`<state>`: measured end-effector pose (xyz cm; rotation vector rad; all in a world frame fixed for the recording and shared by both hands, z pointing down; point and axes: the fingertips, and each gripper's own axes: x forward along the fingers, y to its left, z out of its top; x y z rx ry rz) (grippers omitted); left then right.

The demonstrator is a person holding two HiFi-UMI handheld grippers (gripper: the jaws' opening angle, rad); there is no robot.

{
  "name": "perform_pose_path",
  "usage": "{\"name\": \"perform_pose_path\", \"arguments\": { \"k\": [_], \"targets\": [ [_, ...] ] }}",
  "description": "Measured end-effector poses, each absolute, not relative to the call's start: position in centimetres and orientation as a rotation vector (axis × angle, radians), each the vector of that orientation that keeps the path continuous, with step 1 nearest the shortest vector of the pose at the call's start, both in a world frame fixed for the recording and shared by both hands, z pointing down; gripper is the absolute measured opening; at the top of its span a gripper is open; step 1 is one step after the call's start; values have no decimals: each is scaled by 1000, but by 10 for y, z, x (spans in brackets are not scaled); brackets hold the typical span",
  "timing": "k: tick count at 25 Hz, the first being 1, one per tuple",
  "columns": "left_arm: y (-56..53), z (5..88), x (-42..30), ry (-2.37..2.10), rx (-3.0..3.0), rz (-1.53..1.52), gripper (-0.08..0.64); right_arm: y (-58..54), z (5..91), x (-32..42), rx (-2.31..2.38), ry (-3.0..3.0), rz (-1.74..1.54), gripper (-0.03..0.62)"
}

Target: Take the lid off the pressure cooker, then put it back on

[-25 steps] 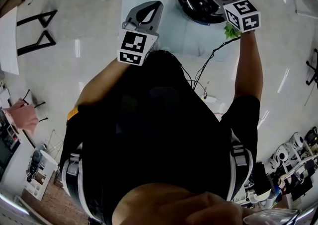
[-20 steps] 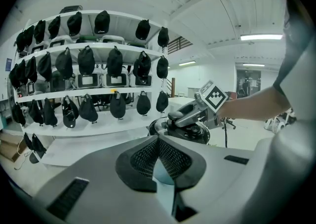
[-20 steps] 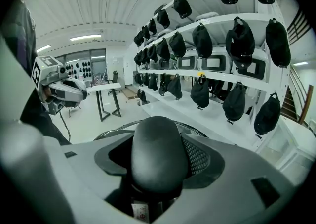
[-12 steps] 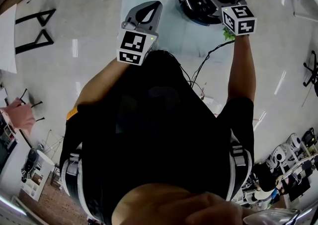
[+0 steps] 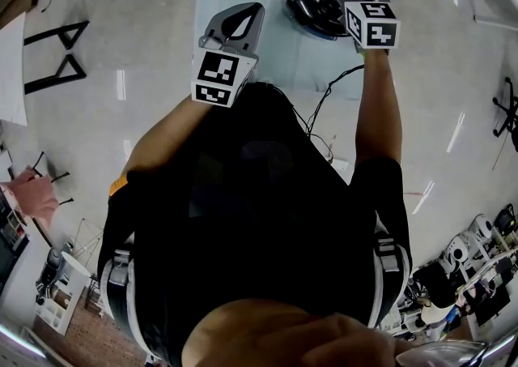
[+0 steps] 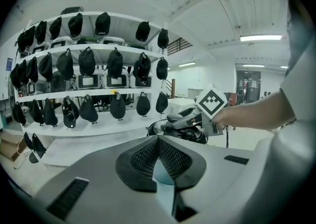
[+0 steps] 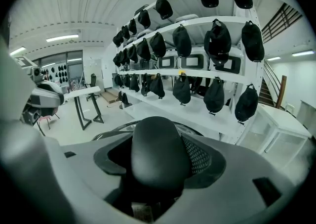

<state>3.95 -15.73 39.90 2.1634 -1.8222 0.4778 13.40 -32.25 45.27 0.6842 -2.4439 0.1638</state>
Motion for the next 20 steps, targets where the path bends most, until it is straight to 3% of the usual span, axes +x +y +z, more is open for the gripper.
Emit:
{"name": "perform_pose_path", "arguments": {
  "k": [20],
  "targets": [
    [-137,393,30,-1811,2195,462,8,-317,450,137,709,-2422,205,318]
  ]
}}
